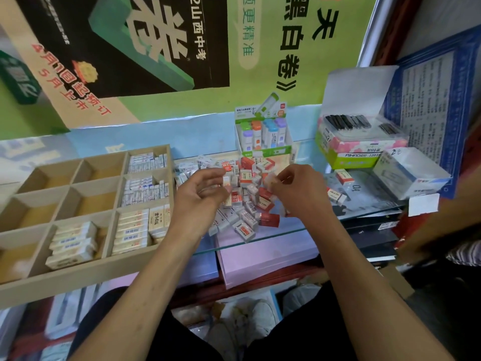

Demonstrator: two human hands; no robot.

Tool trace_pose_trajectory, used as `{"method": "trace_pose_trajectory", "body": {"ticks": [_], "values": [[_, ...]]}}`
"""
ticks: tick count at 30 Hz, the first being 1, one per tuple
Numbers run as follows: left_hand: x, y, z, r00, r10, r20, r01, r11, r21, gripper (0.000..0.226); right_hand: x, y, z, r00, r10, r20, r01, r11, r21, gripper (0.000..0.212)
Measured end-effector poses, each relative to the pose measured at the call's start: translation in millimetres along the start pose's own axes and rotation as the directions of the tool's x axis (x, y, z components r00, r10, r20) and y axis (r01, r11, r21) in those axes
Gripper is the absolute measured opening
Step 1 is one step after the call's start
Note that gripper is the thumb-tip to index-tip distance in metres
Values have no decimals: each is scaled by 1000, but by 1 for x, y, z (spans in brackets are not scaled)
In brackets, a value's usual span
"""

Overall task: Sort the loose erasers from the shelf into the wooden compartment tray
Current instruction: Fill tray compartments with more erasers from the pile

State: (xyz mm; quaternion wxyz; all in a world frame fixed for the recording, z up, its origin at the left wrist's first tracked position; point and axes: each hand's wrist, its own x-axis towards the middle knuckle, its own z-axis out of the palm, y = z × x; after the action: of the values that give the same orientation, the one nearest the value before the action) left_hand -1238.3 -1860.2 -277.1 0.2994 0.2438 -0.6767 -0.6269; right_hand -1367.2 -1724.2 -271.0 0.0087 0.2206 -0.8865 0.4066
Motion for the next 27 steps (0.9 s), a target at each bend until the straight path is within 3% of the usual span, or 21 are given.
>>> {"method": "trace_pose_trajectory", "body": {"ticks": [3, 5, 7, 11, 15, 21, 24, 27], "values": [[-2, 2, -1, 1000, -16, 23, 18, 996, -89, 33, -5, -3, -16, 999, -15, -48, 27, 969, 246, 10], [-5, 7, -2, 997, 40, 59, -33, 993, -111, 36, -13, -10, -21, 997, -23, 75, -13, 893, 449, 10], [-8, 11, -1, 984, 156, 82, -154, 987, -37, 38, -21, -17, -18, 975, -58, 216, -68, 844, 533, 17], [-15, 9, -2, 947, 308, 90, -318, 938, 138, 43, -29, -29, -10, 944, -126, 305, -89, 792, 604, 27], [-21, 5, -12, 911, 406, 72, -410, 873, 265, 41, -32, -37, -9, 908, -101, 408, -207, 737, 643, 11], [-36, 0, -40, 884, 462, 79, -455, 807, 377, 40, -40, -53, 2, 882, -189, 432, -107, 813, 573, 26], [-47, -2, -56, 910, 413, 38, -402, 856, 325, 28, -47, -63, 14, 877, -246, 412, -43, 815, 578, 24], [-57, 1, -73, 948, 316, -24, -311, 942, 129, 28, -56, -77, 23, 846, -322, 425, -10, 787, 616, 21]]}}
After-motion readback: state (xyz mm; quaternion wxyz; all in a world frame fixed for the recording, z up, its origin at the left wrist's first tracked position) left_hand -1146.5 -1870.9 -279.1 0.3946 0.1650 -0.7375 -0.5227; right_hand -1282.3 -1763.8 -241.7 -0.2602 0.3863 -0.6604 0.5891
